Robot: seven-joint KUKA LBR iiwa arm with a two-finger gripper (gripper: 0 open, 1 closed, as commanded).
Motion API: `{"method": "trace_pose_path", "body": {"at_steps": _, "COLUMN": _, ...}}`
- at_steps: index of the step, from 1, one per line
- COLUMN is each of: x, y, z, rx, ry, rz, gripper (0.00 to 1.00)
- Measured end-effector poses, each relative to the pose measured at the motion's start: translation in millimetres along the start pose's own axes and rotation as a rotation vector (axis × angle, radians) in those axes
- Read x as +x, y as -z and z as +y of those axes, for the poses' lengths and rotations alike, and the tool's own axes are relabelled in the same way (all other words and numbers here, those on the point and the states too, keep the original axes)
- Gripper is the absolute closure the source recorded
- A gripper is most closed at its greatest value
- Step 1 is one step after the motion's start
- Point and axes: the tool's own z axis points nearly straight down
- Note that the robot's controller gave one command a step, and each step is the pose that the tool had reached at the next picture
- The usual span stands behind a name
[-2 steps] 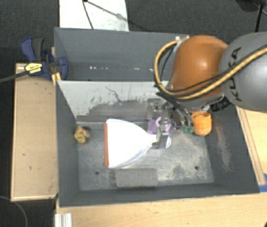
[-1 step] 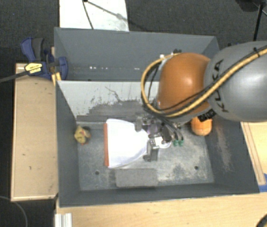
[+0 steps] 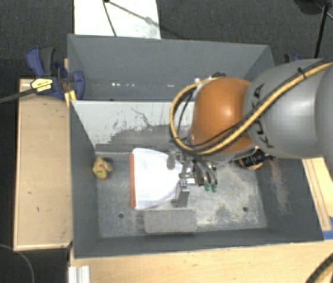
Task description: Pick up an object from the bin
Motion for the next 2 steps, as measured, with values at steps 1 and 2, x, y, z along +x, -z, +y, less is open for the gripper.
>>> {"method": "trace_pose_path", "body": {"at_steps": 1, "x": -11.4, "y": -40.7, "z": -6.0, "rx": 0.001, "ry": 0.144, "rz": -0.003, "gripper": 0.00}}
{"method": "trace_pose_path", "body": {"at_steps": 2, "x": 19.5, "y": -64.9, "z": -10.2, "rx": 0.001, "ry": 0.015, "rz": 0.000, "gripper": 1.00}}
